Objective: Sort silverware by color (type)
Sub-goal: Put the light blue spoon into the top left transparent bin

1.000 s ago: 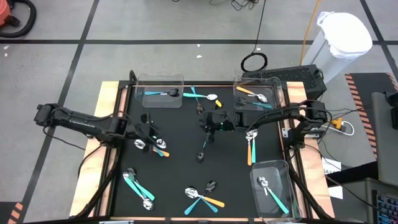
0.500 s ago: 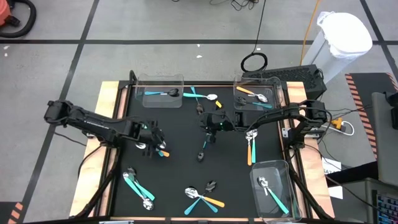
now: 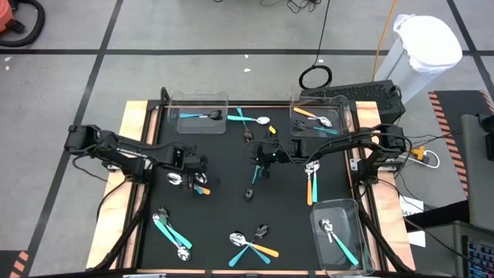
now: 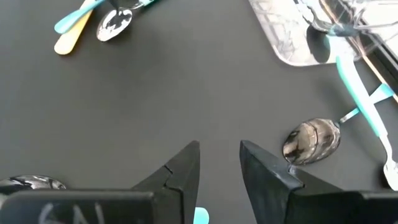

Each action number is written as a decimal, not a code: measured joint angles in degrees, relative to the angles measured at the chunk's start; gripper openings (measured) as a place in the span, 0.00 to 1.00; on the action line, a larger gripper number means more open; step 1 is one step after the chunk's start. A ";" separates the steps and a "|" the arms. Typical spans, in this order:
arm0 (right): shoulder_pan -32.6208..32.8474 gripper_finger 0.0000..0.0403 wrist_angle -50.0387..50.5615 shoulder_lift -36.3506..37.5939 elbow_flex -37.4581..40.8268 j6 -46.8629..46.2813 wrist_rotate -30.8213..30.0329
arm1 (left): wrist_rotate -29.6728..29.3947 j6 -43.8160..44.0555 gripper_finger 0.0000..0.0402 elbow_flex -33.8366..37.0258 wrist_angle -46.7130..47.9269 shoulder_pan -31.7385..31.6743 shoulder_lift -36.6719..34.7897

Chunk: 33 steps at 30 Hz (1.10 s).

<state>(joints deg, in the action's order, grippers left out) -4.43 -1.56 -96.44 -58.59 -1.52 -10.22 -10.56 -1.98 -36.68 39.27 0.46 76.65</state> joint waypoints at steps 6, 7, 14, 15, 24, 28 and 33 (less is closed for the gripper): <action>0.02 0.27 0.13 0.00 0.00 -0.36 0.00 | -0.44 -0.32 0.55 0.30 0.51 -2.12 2.53; 0.02 0.27 0.17 0.00 0.00 -0.35 0.00 | -0.45 -0.38 0.55 0.28 0.51 -2.30 2.57; 0.02 0.27 0.11 0.00 0.00 -0.37 -0.01 | -2.93 -2.40 0.41 0.22 -1.21 -4.94 4.63; 0.02 0.27 0.02 0.00 0.00 -0.37 -0.01 | -4.61 -2.96 0.38 0.33 -1.74 -5.17 4.71; 0.07 0.27 0.13 0.00 0.00 -0.39 0.00 | -6.31 -8.73 0.29 0.21 -12.75 -5.38 4.89; 0.38 0.27 0.77 0.00 0.00 -0.39 0.00 | -3.81 -5.80 0.34 -0.13 -15.59 -5.34 4.85; 0.81 0.27 0.94 0.00 0.00 -0.31 0.02 | -3.74 -5.31 0.46 -1.66 -16.57 -5.21 4.85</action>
<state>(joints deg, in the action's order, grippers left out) -3.62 -0.62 -96.44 -58.59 -1.84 -10.20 -14.30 -7.29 -38.35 22.70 -4.75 81.49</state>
